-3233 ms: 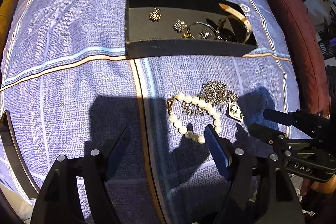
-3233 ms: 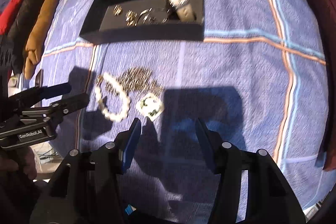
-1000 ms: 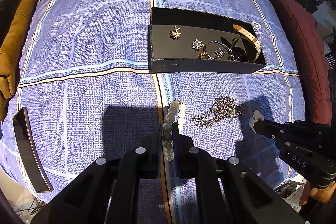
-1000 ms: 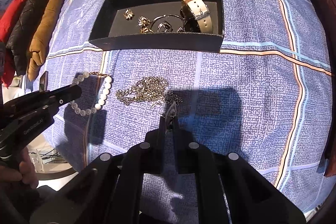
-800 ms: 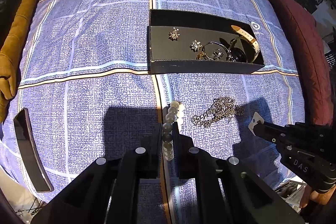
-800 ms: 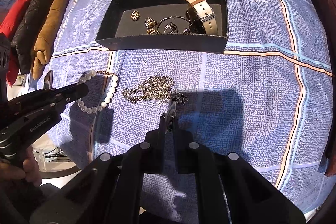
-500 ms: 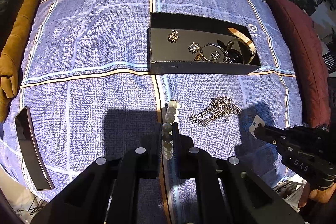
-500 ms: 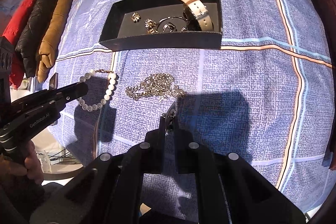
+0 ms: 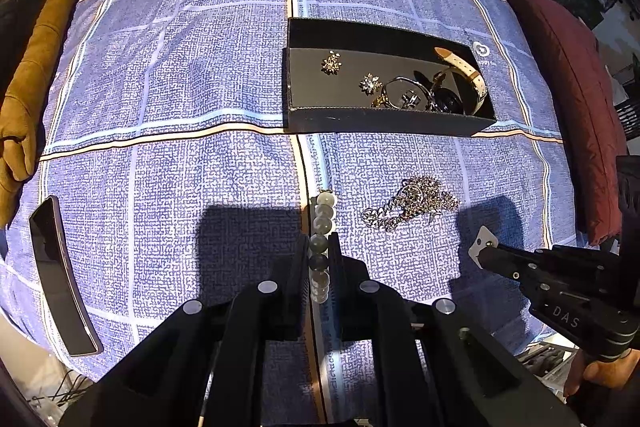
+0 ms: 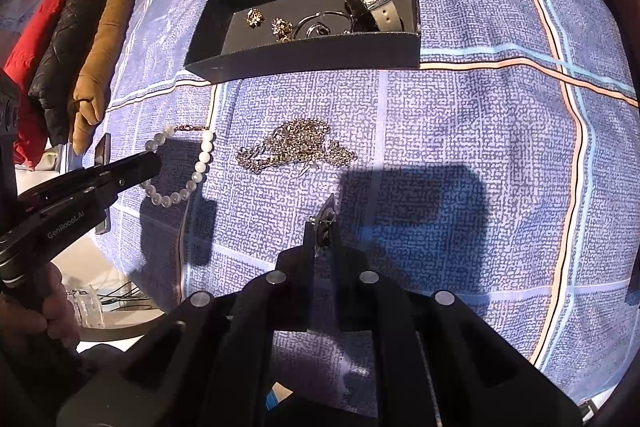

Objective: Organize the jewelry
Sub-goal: 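Lift the pearl bracelet with the left gripper while the right holds the pendant, then lower the bracelet and pendant into the black tray and open both grippers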

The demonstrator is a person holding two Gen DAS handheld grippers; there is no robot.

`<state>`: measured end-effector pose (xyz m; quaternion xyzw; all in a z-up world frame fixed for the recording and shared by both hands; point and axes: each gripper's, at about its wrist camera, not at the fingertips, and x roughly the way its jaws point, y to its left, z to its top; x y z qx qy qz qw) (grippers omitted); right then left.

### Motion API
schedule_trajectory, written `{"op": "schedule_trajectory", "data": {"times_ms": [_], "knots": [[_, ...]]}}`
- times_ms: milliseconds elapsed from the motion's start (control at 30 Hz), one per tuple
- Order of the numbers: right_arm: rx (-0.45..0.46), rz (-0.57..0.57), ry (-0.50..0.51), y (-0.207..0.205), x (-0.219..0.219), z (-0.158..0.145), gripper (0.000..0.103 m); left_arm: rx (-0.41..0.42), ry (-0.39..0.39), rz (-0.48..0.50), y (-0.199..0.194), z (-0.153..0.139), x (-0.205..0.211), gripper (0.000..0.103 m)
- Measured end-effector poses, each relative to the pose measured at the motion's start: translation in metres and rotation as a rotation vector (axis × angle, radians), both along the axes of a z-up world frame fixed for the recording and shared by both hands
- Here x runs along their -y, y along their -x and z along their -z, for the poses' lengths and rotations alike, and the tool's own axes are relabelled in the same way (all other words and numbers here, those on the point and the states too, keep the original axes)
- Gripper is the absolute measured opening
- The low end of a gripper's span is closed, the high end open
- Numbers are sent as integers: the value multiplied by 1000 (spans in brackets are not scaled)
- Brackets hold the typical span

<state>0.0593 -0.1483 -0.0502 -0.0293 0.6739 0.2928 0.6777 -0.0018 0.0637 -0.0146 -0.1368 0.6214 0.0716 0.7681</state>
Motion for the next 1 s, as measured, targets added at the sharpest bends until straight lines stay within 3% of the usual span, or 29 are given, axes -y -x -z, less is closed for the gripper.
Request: {"op": "schedule_trajectory", "data": {"times_ms": [1000], "knots": [[73, -34, -77, -27, -26, -43, 7, 87, 4, 58, -28, -45, 7, 9]]}}
